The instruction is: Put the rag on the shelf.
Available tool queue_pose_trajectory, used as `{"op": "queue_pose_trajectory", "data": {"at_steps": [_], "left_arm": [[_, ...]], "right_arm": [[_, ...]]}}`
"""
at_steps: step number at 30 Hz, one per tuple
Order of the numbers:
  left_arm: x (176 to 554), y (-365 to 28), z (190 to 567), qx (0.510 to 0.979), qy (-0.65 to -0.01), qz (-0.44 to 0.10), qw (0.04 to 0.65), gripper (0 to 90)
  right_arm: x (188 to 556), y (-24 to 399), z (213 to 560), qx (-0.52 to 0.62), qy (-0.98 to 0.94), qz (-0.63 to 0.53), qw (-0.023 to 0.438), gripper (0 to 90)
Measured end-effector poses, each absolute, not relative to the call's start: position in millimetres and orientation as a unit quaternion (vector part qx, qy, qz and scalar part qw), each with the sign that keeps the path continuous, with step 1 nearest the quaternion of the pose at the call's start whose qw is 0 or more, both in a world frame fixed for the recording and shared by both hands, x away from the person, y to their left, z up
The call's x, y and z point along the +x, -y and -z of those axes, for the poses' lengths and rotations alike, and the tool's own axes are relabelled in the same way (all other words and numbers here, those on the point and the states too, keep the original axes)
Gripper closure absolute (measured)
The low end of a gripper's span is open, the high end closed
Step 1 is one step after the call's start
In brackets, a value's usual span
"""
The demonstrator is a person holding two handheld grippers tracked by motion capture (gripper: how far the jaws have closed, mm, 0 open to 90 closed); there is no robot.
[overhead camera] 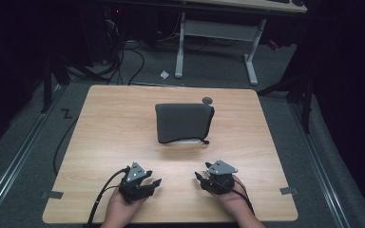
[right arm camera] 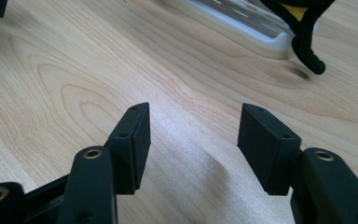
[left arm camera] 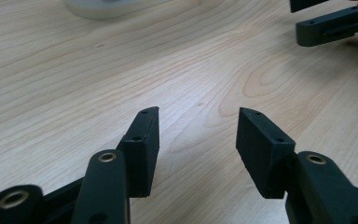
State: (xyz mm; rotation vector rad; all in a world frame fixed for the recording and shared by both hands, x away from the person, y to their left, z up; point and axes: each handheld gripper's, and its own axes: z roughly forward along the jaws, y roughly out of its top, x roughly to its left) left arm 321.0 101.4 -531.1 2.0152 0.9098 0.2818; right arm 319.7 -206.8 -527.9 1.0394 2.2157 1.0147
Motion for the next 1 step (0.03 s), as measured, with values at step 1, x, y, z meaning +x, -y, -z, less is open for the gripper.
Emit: {"op": "queue_pose_trajectory", "data": {"at_steps": [1], "left_arm": [[321.6,-102.6,531.5,0.810,-0.369,-0.113,0.441,49.7]], "right_arm": [[319.6,206.8,528.2,0.381,-0.811,-0.371,0.243,44.6]]}}
